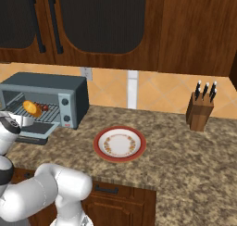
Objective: Pick up the kebab skewer and baguette bread, and place them inside the toaster oven. Close the toaster oven door and start by setting the timer.
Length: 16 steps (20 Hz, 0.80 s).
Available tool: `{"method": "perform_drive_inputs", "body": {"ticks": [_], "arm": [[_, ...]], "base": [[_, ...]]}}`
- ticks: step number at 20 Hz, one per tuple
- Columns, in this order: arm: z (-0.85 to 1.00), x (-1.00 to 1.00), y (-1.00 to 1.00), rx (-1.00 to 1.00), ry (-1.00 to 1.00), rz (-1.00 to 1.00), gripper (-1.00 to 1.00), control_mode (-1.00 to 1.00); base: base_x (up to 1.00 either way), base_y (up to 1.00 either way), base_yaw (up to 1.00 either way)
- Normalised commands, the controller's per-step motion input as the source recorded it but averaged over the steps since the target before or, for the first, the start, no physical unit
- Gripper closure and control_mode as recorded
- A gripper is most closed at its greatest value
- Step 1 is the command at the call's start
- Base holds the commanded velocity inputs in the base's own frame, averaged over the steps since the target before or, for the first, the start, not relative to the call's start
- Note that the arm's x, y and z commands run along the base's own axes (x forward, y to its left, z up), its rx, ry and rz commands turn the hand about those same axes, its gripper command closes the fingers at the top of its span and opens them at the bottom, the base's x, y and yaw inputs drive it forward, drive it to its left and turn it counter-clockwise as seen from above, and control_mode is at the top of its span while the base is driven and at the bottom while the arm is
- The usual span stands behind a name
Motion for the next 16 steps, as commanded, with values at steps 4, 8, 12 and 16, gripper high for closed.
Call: {"method": "perform_drive_inputs", "body": {"ticks": [4,8,12,16], "arm": [[0.00,0.06,0.00,0.00,0.00,0.00,-1.00,-1.00],[0.00,0.07,0.00,0.00,0.00,0.00,-1.00,-1.00],[0.00,0.09,0.00,0.00,0.00,0.00,-1.00,-1.00],[0.00,0.10,0.00,0.00,0.00,0.00,-1.00,-1.00]], "base": [[0.00,0.00,0.00],[0.00,0.00,0.00],[0.00,0.00,0.00],[0.00,0.00,0.00]]}}
